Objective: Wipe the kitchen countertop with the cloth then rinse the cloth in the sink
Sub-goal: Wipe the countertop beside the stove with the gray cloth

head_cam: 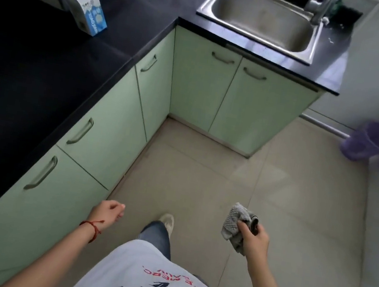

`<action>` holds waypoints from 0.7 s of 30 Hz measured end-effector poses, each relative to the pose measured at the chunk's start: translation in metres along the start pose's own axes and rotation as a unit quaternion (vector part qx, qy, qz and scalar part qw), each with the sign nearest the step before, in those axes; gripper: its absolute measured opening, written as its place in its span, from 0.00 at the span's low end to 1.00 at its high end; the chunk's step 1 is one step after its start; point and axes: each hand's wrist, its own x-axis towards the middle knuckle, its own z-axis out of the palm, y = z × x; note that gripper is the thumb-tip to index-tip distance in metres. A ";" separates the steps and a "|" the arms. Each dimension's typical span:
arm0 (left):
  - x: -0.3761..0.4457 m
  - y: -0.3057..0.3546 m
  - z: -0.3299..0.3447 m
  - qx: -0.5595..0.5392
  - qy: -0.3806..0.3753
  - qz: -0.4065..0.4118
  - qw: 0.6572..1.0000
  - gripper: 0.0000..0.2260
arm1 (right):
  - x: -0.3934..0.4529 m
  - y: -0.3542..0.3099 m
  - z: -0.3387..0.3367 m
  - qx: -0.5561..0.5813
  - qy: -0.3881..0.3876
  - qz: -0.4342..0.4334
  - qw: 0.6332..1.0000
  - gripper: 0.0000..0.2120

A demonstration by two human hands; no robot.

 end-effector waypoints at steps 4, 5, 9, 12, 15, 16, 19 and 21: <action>0.049 0.087 -0.018 -0.004 0.012 0.051 0.999 0.13 | 0.052 -0.048 0.029 -0.023 -0.017 -0.009 1.000 0.09; 0.058 0.107 -0.023 -0.002 0.017 0.062 0.998 0.11 | 0.063 -0.059 0.036 -0.031 -0.023 -0.012 0.999 0.08; 0.088 0.171 -0.040 -0.027 0.060 0.089 0.994 0.09 | 0.104 -0.099 0.060 -0.068 -0.057 -0.035 0.995 0.06; 0.103 0.193 -0.049 -0.063 0.097 0.077 0.990 0.09 | 0.139 -0.131 0.084 -0.104 -0.103 -0.057 0.988 0.04; 0.105 0.194 -0.052 -0.118 0.131 0.036 0.984 0.09 | 0.173 -0.165 0.113 -0.134 -0.150 -0.088 0.976 0.03; 0.103 0.190 -0.051 -0.130 0.144 0.018 0.981 0.10 | 0.183 -0.177 0.124 -0.145 -0.168 -0.098 0.970 0.03; 0.094 0.169 -0.048 -0.167 0.186 -0.044 0.967 0.10 | 0.208 -0.213 0.161 -0.182 -0.232 -0.138 0.945 0.03; 0.084 0.153 -0.045 -0.202 0.222 -0.085 0.950 0.10 | 0.216 -0.236 0.188 -0.207 -0.276 -0.162 0.925 0.03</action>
